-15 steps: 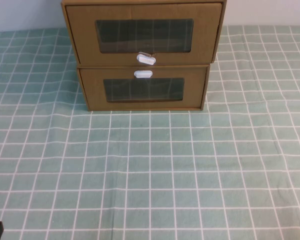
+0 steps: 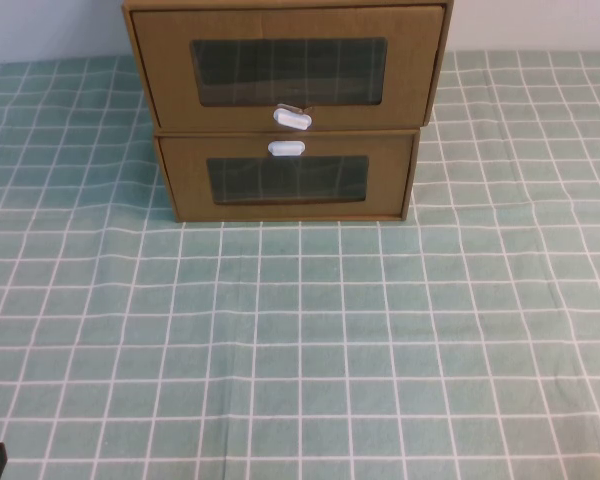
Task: Open the shoe box
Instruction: 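Pull the top drawer of the cardboard box fully open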
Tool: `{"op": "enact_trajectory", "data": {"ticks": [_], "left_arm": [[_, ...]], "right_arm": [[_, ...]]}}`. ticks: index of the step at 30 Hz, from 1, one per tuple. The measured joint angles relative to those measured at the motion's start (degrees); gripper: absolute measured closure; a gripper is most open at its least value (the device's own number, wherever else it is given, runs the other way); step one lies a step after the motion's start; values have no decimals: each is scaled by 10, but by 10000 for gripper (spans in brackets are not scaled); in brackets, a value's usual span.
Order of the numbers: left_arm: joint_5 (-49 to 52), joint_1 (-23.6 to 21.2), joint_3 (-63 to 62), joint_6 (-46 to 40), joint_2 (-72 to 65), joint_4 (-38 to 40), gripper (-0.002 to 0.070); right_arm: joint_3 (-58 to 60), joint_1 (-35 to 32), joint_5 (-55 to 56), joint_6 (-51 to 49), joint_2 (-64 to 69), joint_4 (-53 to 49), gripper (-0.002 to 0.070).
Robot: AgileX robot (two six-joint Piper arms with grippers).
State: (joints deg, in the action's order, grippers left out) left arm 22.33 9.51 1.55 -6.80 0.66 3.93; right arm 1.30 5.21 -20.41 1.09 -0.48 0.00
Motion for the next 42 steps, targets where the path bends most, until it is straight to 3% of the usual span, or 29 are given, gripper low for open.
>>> {"op": "enact_trajectory", "data": {"ticks": [18,24,28,37,42], "left_arm": [[0,0,0,0,0,0,680],[-26,0,0,0,0,1,680],[-107,0,0,0,0,16,680],[-437,0,0,0,0,28,680],[-539,0,0,0,0,30,680]], "right_arm": [[0,0,0,0,0,0,690],[0,0,74,0,0,0,690],[0,0,192,0,0,0,690],[0,0,536,0,0,0,690],[0,0,647,0,-3,-8,690]]}}
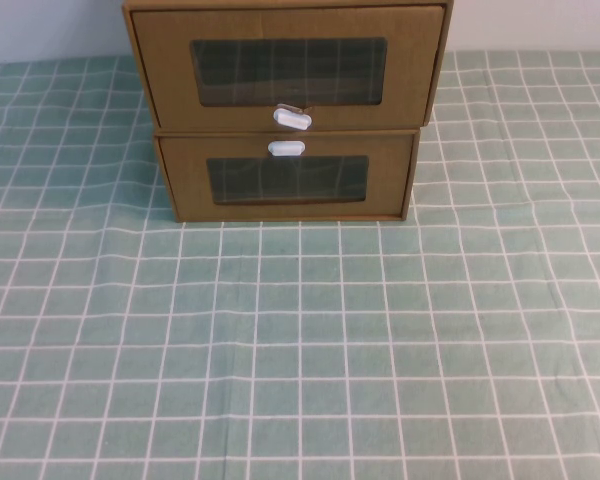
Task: Open the shoe box
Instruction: 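Pull the top drawer of the cardboard box fully open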
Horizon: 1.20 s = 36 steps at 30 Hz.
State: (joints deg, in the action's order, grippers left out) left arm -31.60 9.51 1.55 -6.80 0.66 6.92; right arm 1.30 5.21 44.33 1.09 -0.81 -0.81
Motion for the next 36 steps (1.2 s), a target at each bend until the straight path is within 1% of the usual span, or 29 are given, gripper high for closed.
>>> {"op": "enact_trajectory", "data": {"ticks": [3,5,7,9,11,14,17,19,21,23,26,31,34,36], "left_arm": [[-21,0,0,1,0,1,680],[-50,0,0,24,0,1,680],[-104,0,0,68,0,2,680],[-174,0,0,106,0,3,680],[-214,0,-8,123,1,6,680],[-212,0,-68,132,2,7,680],[-125,0,-160,135,2,7,680],[-40,0,-234,135,2,7,680],[28,0,-298,133,-12,7,680],[84,0,-358,132,-39,6,680],[197,0,-453,131,-95,6,680],[434,0,-608,131,-222,5,680],[557,0,-684,130,-300,3,680],[616,0,-718,130,-344,-4,680]], "right_arm": [[0,0,48,0,0,8,690],[0,0,88,0,0,8,690],[0,0,137,-5,0,12,690],[-11,0,160,-29,0,15,690],[-47,0,161,-67,0,16,690],[-130,0,106,-116,0,17,690],[-234,0,-29,-134,-1,17,690],[-308,0,-124,-113,1,16,689],[-372,0,-177,-84,21,16,690],[-417,0,-205,-79,52,17,690],[-479,0,-279,-95,113,21,690],[-590,0,-514,-103,246,24,690],[-634,0,-632,-103,336,24,690],[-644,0,-683,-103,383,21,690]]}}
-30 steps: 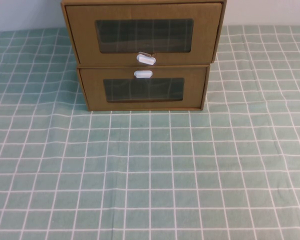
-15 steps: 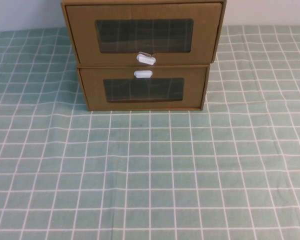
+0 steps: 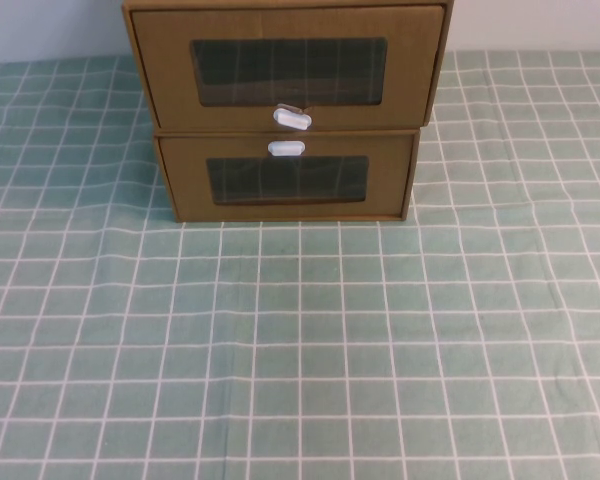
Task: Open the shoe box
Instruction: 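Pull the top drawer of the cardboard box fully open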
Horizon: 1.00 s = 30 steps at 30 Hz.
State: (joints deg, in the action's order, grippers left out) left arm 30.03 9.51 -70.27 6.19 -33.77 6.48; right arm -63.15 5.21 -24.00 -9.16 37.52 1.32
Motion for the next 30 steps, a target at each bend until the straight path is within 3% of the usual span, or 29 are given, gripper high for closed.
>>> {"op": "enact_trajectory", "data": {"ticks": [6,9,12,14,19,24,27,30], "left_arm": [[56,0,-15,0,-102,-16,680],[68,0,-16,-9,-145,9,680],[74,0,-16,-72,-188,63,680],[74,0,-17,-142,-220,114,680],[74,0,-55,-339,-317,255,680],[108,0,-162,-416,-450,314,680],[152,0,-244,-443,-536,327,680],[204,1,-340,-457,-623,359,680]], "right_arm": [[-1,2,-54,0,122,-19,689],[-1,8,-69,0,172,17,690],[-1,24,-94,15,216,53,690],[-1,39,-111,69,245,79,690],[-1,77,-149,319,304,220,690],[-1,148,-157,512,355,347,690],[-2,206,-134,550,386,338,690],[-12,264,-110,557,419,253,690]]}}
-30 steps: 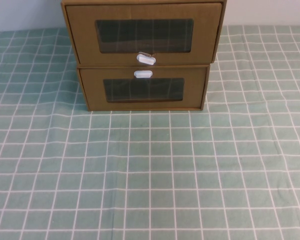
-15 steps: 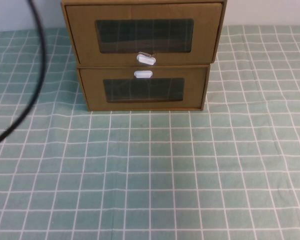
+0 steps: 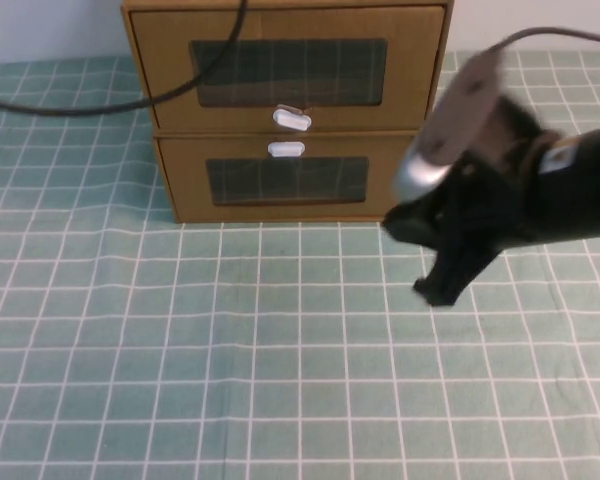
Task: Open the shoe box
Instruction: 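Pull the top drawer of the cardboard box fully open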
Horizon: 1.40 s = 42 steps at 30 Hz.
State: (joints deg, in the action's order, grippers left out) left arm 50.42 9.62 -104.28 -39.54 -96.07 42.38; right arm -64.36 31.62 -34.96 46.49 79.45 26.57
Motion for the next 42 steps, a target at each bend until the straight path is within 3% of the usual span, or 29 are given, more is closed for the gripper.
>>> {"op": "enact_trajectory", "data": {"ticks": [5,8,12,16,25,36,39,42], "left_arm": [[68,0,-147,-8,-140,44,680],[107,0,-217,-6,-208,50,680],[123,0,-248,4,-248,85,680],[130,-1,-254,13,-262,103,680],[134,-1,-256,17,-264,112,680],[139,-1,-256,18,-265,120,680],[141,-1,-256,19,-265,121,680],[142,-1,-256,19,-266,122,680]], "right_arm": [[-57,77,14,-85,65,-246,690],[-110,105,13,-234,109,-472,690],[-183,140,-31,-522,165,-768,690],[-213,179,-59,-646,192,-953,690],[-195,226,-58,-768,265,-1164,689],[-171,226,-61,-856,316,-1206,682],[-171,220,-51,-858,320,-1207,629],[-171,206,-44,-869,326,-1208,518]]}}
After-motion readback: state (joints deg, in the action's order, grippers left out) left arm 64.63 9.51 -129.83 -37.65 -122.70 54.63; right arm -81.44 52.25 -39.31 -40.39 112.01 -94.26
